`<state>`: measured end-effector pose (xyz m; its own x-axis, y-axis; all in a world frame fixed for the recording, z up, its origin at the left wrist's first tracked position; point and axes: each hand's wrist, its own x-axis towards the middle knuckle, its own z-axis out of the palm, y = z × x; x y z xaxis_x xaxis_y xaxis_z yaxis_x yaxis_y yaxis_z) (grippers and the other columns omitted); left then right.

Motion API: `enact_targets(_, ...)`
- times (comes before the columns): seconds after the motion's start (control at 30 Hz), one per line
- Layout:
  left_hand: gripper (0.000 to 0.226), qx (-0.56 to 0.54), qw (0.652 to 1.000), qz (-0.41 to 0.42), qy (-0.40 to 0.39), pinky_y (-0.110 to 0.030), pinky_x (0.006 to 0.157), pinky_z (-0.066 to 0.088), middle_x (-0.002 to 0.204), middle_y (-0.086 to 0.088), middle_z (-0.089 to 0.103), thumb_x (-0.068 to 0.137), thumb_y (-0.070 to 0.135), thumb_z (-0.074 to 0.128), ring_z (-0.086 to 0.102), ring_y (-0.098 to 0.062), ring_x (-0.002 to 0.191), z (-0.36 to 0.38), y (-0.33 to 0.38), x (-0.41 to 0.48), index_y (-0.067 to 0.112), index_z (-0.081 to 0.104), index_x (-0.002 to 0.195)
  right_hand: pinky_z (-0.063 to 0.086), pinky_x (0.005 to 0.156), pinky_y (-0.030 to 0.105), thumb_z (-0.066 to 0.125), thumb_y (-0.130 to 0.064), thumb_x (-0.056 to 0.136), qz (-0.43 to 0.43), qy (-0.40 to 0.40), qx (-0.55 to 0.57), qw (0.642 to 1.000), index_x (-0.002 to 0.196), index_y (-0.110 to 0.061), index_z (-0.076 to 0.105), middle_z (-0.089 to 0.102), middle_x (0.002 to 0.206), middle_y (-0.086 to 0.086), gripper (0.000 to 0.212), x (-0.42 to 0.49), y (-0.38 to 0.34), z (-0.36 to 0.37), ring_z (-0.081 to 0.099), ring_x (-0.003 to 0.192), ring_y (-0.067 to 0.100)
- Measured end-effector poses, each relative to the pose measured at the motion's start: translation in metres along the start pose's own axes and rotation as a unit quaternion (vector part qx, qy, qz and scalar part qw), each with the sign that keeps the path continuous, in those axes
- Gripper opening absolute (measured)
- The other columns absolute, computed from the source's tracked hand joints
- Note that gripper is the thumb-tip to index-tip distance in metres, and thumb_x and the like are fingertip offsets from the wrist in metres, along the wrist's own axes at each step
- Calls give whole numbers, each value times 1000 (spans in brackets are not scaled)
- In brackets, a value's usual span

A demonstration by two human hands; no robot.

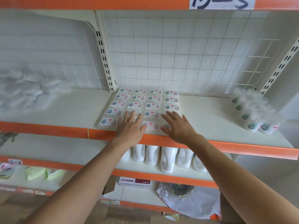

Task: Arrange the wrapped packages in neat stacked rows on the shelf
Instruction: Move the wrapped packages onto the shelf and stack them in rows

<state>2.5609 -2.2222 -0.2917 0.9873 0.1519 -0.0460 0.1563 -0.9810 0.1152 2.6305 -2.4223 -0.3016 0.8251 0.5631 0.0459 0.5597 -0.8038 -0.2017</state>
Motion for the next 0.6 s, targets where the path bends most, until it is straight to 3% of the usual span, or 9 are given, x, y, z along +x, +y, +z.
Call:
enact_targets(0.23,60,17,999,7,29,-51,119,5,163,-5,-1,101,52,20,-8,-26,149,-21,-63,-9,26,9,154,6,119,51,33,-56,98,-6,11,-18,1000,153,-31,16,10,162,1,62,25,-66,3,3,149,22)
enact_targets(0.6,61,29,997,-18,72,-52,118,4,163,-8,-1,101,51,20,-7,-29,149,-68,-262,-44,23,8,154,7,119,52,34,-56,97,-44,27,-49,997,153,-32,12,9,162,0,65,101,-264,19,4,149,22)
